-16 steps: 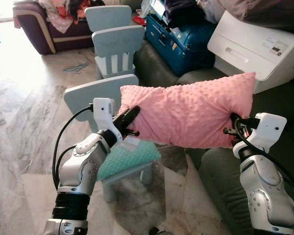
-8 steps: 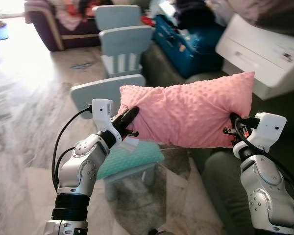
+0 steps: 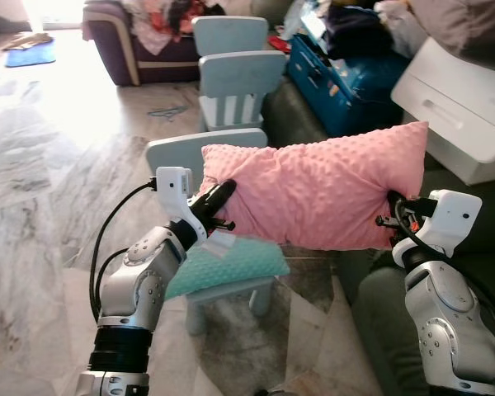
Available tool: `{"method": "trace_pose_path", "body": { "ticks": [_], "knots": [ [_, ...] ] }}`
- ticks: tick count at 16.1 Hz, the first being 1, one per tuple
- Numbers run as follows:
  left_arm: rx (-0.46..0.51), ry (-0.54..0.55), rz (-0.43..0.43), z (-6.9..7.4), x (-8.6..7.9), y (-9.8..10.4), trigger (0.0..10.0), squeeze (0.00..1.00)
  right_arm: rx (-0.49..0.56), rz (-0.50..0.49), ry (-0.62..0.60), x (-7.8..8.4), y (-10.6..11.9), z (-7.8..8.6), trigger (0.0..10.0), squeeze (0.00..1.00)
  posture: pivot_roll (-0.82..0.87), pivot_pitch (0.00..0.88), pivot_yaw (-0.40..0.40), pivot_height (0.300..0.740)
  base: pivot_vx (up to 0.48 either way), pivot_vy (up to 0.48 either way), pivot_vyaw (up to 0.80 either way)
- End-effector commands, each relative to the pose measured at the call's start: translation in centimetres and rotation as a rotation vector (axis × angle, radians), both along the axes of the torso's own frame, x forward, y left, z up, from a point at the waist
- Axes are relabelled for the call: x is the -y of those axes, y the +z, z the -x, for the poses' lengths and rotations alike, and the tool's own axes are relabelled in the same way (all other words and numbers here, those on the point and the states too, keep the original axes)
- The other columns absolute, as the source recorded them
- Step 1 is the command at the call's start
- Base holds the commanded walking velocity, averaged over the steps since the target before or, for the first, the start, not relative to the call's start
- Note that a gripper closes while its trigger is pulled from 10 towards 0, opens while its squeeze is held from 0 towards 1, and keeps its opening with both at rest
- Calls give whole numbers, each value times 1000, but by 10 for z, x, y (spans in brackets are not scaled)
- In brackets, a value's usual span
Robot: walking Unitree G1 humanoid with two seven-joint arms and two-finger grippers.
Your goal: Move the pillow to the sofa
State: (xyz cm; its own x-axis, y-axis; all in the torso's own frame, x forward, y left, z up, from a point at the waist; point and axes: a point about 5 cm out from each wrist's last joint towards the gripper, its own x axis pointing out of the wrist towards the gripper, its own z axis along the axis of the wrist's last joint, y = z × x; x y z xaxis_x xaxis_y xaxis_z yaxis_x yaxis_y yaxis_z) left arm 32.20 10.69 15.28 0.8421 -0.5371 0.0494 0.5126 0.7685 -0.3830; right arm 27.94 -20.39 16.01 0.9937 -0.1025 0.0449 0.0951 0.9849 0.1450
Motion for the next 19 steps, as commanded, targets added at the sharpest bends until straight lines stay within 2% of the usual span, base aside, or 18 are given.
{"method": "trace_pose_path", "body": {
  "ticks": [1,5,14,19],
  "knots": [
    [29,-8,7,1,2,6,10000,0,21,4,-3,1,6,0,10000,0,-172,114,-57,740,0,0,0],
    [28,-9,8,1,2,6,10000,0,21,2,-4,1,6,0,10000,0,-173,115,-54,740,0,0,0],
    [27,-7,-5,1,0,5,10000,0,16,-3,-3,0,4,0,10000,0,-171,117,-50,740,0,0,-606],
    [5,-1,-27,2,-3,-4,10000,0,-50,-63,24,-13,-15,2,10000,0,-165,117,-46,740,0,0,-596]
  ]
}}
